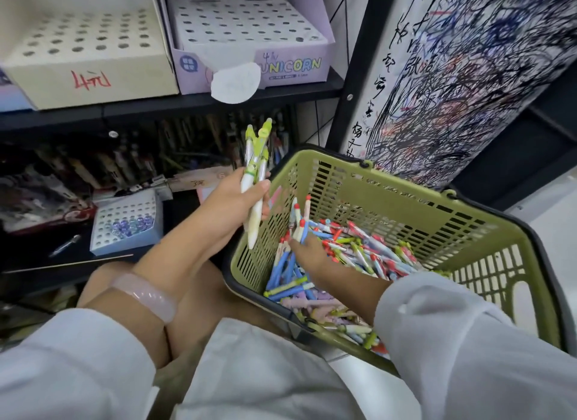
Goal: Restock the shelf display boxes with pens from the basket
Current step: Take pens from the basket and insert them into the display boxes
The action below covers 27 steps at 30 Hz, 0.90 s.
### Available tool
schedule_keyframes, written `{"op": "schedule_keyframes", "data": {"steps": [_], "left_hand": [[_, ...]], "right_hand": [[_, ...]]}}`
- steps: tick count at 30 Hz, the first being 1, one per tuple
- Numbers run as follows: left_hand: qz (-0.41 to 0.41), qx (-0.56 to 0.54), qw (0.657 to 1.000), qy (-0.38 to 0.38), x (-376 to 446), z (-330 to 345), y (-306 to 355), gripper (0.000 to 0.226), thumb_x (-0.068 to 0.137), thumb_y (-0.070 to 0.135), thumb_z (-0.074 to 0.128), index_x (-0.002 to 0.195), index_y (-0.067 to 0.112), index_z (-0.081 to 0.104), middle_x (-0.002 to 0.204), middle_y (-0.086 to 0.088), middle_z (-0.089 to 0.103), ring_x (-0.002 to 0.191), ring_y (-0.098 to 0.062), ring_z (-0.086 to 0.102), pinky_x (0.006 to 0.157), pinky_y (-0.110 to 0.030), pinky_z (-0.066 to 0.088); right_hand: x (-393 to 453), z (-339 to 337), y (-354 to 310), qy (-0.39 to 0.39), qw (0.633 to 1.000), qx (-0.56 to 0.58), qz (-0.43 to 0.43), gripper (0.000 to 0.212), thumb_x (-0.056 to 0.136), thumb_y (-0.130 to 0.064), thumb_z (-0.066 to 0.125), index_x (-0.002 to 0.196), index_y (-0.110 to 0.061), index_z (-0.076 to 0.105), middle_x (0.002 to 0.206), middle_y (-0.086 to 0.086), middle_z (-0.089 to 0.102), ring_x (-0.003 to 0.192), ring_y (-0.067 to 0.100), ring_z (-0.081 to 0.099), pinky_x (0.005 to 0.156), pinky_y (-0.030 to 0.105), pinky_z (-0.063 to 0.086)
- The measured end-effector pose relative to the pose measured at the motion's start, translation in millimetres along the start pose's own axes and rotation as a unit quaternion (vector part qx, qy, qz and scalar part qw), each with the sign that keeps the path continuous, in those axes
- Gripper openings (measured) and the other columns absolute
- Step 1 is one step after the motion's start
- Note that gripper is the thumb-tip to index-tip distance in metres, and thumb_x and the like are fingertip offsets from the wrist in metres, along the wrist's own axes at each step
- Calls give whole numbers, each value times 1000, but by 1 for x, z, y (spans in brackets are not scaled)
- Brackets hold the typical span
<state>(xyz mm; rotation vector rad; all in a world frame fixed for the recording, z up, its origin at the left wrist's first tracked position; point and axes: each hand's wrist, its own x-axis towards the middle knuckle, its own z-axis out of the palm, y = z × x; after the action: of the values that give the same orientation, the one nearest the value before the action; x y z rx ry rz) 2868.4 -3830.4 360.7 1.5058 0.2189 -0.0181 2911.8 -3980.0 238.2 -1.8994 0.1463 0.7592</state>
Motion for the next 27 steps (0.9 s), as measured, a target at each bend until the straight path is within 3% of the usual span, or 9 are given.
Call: {"op": "schedule_keyframes", "data": {"steps": [4,6,8,10,12,16,20,25,27], "left_hand": [[23,33,999,31,-5,4,-1,16,91,10,56,75,14,52,52,2,45,45,-4,45,49,-14,41],[12,22,999,37,-7,10,-1,21,89,9,58,71,13,50,56,0,49,51,-7,49,56,-18,47],[-27,-29,999,2,-9,20,-1,7,91,13,58,86,9,59,77,-5,64,72,-13,63,71,-24,55],[-34,-31,998,-45,-12,34,0,14,92,17,56,103,12,64,99,-3,70,91,-15,66,82,-28,53],[-21,-39,996,-76,-14,45,3,14,93,19,54,101,20,65,94,3,71,86,-10,66,77,-25,51],[-3,-21,997,-71,-15,51,11,13,91,16,59,103,17,63,91,-4,70,80,-17,67,75,-34,54],[32,19,998,-48,-19,51,16,28,82,5,65,107,15,58,92,-9,69,76,-18,66,76,-35,54],[53,-26,998,1,-25,27,23,8,87,12,62,91,18,66,73,0,71,65,-13,64,66,-25,54],[64,-79,994,31,-27,11,31,12,88,11,62,85,22,68,72,4,73,69,-11,69,63,-20,55]], "right_hand": [[-31,-27,-22,20,991,36,-128,53,100,-35,38,146,-20,20,150,4,29,137,26,31,106,38,32],[-49,-35,-42,18,983,95,-157,37,99,-33,40,134,-21,37,137,6,44,126,27,44,100,42,39],[-65,-40,-62,-2,970,160,-185,21,99,-30,42,114,-18,50,106,4,57,99,21,57,89,39,47],[-78,-42,-79,-10,952,213,-218,16,99,-26,42,97,-14,52,83,0,58,76,14,60,74,32,53],[-86,-43,-92,-1,938,249,-241,16,98,-24,44,97,-12,53,77,-2,63,70,12,63,65,26,55],[-98,-39,-109,65,941,221,-249,29,99,-25,43,125,-15,49,113,3,63,100,17,63,76,32,54],[-104,-29,-116,111,941,172,-268,26,100,-23,40,124,-18,50,111,4,63,97,20,61,69,28,48],[-112,-14,-136,40,945,139,-294,25,99,-31,42,124,-30,48,120,2,61,95,15,62,68,31,56],[-115,1,-148,13,939,121,-323,17,99,-30,41,111,-36,51,115,-1,63,98,9,63,84,30,54]]}}
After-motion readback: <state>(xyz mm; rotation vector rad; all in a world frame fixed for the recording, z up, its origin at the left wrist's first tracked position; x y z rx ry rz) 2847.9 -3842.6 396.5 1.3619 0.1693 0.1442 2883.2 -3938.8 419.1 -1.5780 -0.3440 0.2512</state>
